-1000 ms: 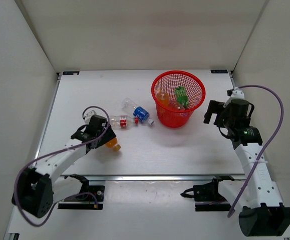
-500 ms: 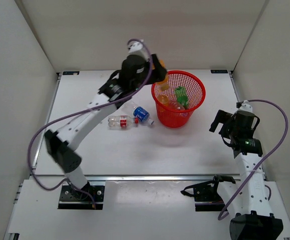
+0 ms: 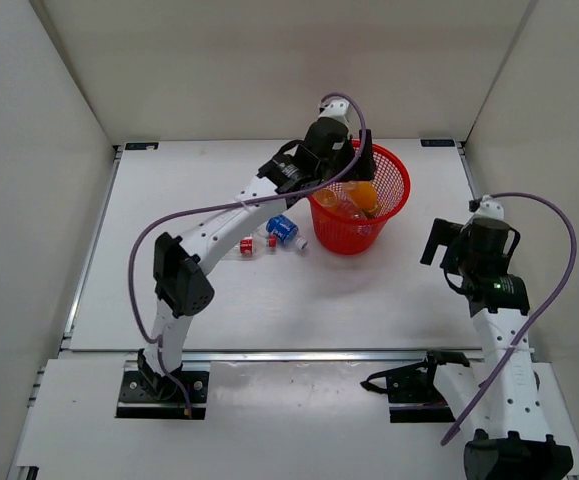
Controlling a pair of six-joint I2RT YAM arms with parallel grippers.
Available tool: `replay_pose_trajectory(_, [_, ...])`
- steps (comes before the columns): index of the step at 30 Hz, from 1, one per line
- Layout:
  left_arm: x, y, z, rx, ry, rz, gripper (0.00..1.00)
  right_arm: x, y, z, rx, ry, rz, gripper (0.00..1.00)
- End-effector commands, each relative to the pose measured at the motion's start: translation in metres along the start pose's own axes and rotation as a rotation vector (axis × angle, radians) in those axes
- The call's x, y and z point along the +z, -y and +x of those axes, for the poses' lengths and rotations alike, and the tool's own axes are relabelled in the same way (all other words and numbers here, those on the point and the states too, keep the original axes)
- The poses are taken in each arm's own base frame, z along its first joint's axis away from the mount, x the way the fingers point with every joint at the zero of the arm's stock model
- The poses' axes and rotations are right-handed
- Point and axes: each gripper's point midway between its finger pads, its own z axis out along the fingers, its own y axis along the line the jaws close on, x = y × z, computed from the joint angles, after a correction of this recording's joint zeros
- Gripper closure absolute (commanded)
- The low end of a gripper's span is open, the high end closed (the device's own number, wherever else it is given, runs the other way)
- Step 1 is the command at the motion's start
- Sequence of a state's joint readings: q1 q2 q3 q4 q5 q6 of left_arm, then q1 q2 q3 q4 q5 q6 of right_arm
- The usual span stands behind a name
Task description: Put the plastic bottles in the bin
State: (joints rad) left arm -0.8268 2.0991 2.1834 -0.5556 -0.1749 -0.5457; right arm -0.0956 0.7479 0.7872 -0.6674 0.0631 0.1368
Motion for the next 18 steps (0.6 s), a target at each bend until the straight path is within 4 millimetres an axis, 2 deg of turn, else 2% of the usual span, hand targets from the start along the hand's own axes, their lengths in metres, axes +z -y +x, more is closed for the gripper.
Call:
replay_pose_trajectory(1, [-0.086,0.023,-0.073,0.022,0.177,0.062,0.01,-0.020,-0.007,-0.050,-0.090,0.121,-0.005,0.01])
replay_pose_trajectory(2, [-0.100,0.015,-0.070,0.040,0.177,0.046,0.01,-0.028,-0.015,-0.062,-0.121,0.150,-0.030,0.01])
replay_pose_trajectory(3, [-0.122,0.013,-0.080,0.031,0.210,0.050,0.01,-0.034,-0.014,-0.075,-0.127,0.170,-0.011,0.01])
replay_pose_trajectory(4, [-0.138,-0.005,-0.075,0.028,0.219,0.005,0.01,-0.040,-0.034,-0.089,-0.180,0.190,-0.070,0.01])
replay_pose_trajectory(5, [-0.133,-0.029,-0.049,0.038,0.166,-0.054,0.02,-0.043,-0.048,-0.093,-0.220,0.195,-0.104,0.01])
replay_pose_trajectory(6, [-0.158,-0.039,-0.057,0.003,0.205,-0.066,0.02,-0.054,-0.072,-0.102,-0.255,0.221,-0.175,0.01])
replay_pose_trajectory(7, [-0.153,-0.074,-0.027,-0.003,0.150,-0.142,0.01,-0.051,-0.084,-0.105,-0.280,0.217,-0.186,0.01])
replay_pose_trajectory(8, [-0.167,-0.107,-0.006,-0.046,0.123,-0.201,0.01,-0.053,-0.103,-0.110,-0.351,0.232,-0.207,0.01])
replay_pose_trajectory(9, [-0.184,-0.137,0.009,-0.091,0.119,-0.251,0.01,-0.063,-0.131,-0.114,-0.399,0.252,-0.270,0.01])
replay_pose_trajectory(10, [-0.192,-0.150,0.022,-0.140,0.092,-0.273,0.02,-0.057,-0.146,-0.109,-0.460,0.231,-0.280,0.01])
replay_pose_trajectory(11, [-0.209,-0.179,0.045,-0.170,0.065,-0.340,0.02,-0.061,-0.177,-0.111,-0.521,0.242,-0.341,0.01])
replay_pose_trajectory(12, [-0.228,-0.186,0.049,-0.207,0.090,-0.347,0.01,-0.070,-0.199,-0.116,-0.553,0.260,-0.395,0.01])
replay_pose_trajectory(13, [-0.233,-0.213,0.082,-0.225,0.021,-0.422,0.01,-0.060,-0.223,-0.103,-0.616,0.210,-0.459,0.01])
replay_pose_trajectory(14, [-0.249,-0.228,0.105,-0.276,0.001,-0.446,0.02,-0.056,-0.253,-0.101,-0.640,0.186,-0.536,0.01])
replay_pose_trajectory(15, [-0.261,-0.235,0.112,-0.321,0.014,-0.450,0.01,-0.062,-0.270,-0.110,-0.624,0.205,-0.588,0.02])
replay_pose_trajectory(16, [-0.274,-0.245,0.127,-0.372,0.010,-0.460,0.01,-0.059,-0.299,-0.109,-0.654,0.192,-0.668,0.02])
replay_pose_trajectory(17, [-0.277,-0.252,0.153,-0.401,-0.047,-0.473,0.01,-0.043,-0.319,-0.090,-0.695,0.133,-0.701,0.02])
replay_pose_trajectory(18, [-0.286,-0.252,0.154,-0.445,-0.014,-0.460,0.01,-0.053,-0.337,-0.101,-0.697,0.172,-0.737,0.02])
